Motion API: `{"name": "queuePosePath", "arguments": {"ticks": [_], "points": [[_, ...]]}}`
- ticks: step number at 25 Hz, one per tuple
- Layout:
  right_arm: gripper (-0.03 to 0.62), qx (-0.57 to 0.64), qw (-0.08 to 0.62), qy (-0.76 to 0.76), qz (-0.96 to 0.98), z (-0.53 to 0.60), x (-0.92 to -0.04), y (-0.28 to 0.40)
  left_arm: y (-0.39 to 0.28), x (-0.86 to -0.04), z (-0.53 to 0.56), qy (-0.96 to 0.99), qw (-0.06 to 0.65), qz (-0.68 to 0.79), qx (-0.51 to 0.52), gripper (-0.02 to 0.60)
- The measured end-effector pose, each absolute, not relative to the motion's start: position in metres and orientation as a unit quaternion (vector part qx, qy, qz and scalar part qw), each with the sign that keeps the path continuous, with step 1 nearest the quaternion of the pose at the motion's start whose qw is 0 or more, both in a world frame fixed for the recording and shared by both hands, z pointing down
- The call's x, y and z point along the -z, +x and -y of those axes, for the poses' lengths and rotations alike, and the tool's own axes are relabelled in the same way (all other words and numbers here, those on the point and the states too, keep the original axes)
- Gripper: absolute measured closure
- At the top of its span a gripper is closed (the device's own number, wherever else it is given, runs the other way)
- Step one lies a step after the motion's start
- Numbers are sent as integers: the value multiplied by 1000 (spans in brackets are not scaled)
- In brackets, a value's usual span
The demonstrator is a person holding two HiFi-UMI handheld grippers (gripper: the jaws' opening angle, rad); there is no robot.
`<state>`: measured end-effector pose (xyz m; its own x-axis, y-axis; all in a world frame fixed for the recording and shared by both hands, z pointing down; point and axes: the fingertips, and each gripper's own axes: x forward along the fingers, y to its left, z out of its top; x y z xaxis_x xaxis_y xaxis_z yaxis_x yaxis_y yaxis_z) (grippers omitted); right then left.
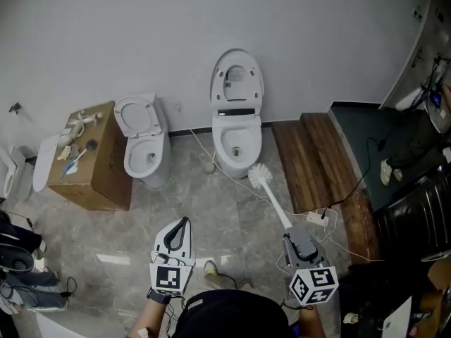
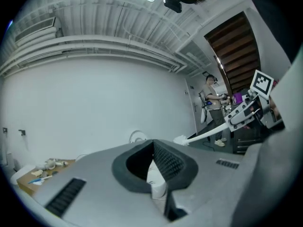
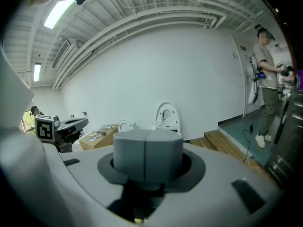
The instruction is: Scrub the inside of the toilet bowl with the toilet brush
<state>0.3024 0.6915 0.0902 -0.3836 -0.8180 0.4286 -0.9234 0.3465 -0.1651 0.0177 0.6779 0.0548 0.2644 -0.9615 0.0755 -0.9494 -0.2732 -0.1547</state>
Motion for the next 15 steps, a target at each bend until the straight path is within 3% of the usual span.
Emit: {"name": "queuePosePath", "arguments": {"ticks": [15], "points": [[442,-183,166,567,786,-635,-80,187,-90,-83,-611,-815,-1,-576,59,571]]}}
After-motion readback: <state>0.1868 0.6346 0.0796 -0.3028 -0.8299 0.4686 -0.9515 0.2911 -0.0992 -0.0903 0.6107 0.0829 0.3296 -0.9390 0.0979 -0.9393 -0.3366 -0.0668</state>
